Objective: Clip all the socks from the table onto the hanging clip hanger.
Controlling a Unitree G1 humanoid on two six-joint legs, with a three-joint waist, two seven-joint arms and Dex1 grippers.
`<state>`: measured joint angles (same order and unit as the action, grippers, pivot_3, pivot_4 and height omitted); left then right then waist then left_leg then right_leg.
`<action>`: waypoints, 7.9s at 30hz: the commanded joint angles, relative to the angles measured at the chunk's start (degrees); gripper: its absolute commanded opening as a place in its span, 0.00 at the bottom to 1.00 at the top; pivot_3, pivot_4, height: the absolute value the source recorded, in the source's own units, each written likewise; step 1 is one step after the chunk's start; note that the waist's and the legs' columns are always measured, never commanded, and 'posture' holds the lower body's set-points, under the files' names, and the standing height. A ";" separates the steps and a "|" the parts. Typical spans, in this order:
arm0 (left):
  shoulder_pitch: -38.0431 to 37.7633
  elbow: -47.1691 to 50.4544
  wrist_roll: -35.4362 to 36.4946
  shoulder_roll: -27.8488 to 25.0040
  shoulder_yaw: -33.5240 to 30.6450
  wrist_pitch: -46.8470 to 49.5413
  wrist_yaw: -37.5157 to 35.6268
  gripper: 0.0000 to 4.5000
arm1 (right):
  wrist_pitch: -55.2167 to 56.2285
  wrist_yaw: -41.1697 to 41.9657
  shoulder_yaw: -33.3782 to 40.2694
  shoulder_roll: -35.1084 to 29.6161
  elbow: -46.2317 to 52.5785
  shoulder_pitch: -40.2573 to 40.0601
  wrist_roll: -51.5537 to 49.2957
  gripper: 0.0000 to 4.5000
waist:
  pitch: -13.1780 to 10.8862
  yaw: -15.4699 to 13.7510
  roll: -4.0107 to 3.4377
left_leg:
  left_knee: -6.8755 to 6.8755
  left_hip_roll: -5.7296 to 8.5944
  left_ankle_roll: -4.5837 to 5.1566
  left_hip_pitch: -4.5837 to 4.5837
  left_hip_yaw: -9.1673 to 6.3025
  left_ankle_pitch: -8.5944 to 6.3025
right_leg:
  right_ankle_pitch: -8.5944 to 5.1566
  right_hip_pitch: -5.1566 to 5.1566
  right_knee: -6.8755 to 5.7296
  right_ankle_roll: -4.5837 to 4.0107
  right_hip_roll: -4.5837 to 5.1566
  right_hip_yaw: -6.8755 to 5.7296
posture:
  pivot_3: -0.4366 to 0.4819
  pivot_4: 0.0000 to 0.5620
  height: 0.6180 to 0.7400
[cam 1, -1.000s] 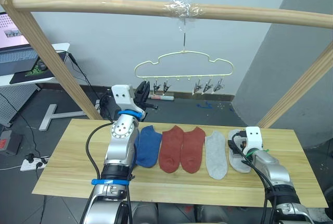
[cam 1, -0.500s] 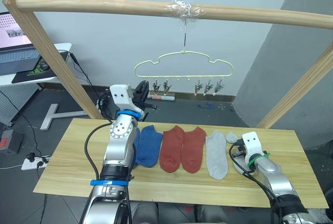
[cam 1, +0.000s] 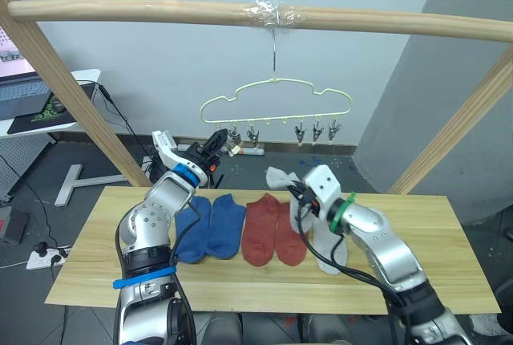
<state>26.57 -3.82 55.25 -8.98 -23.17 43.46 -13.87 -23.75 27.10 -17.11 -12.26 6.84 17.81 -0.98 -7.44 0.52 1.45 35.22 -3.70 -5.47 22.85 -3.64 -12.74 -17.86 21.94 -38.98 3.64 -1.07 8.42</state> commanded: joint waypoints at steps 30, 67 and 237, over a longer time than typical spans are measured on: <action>-1.73 6.36 2.36 0.47 2.45 1.13 -1.28 0.35 | -0.61 -1.40 -0.83 8.33 -3.41 7.92 -0.76 0.00 | 0.00 -0.67 0.00 | -0.03 0.00 -0.02 0.08 -0.09 0.01 | 0.00 0.06 0.01 -0.01 0.01 -0.12 | 0.61 0.20 1.00; -14.08 14.51 -36.94 -6.68 25.46 -31.83 -12.12 0.63 | -11.97 5.86 9.64 -6.29 13.92 0.00 -15.87 1.00 | 0.02 -0.87 0.01 | -0.13 0.02 -0.02 0.13 0.03 0.01 | -0.04 0.13 0.07 -0.07 0.08 -0.08 | 0.58 0.14 1.00; -3.21 -0.58 -41.60 -0.51 21.92 -31.57 -8.63 0.02 | 3.31 -6.85 3.68 -7.10 -29.82 -7.07 4.09 0.31 | 0.77 0.94 0.11 | 0.81 0.09 0.02 -0.15 -0.07 0.02 | 0.08 -0.62 -0.06 0.24 0.07 -0.09 | 0.56 0.13 1.00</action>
<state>22.83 -6.27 13.63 -9.27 -1.49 12.14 -22.04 -20.55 19.89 -13.59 -17.84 -20.77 12.27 1.39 -6.68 1.46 1.56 36.05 -3.61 -5.44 22.70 -3.71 -12.72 -17.78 21.31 -39.03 3.90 -1.00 8.33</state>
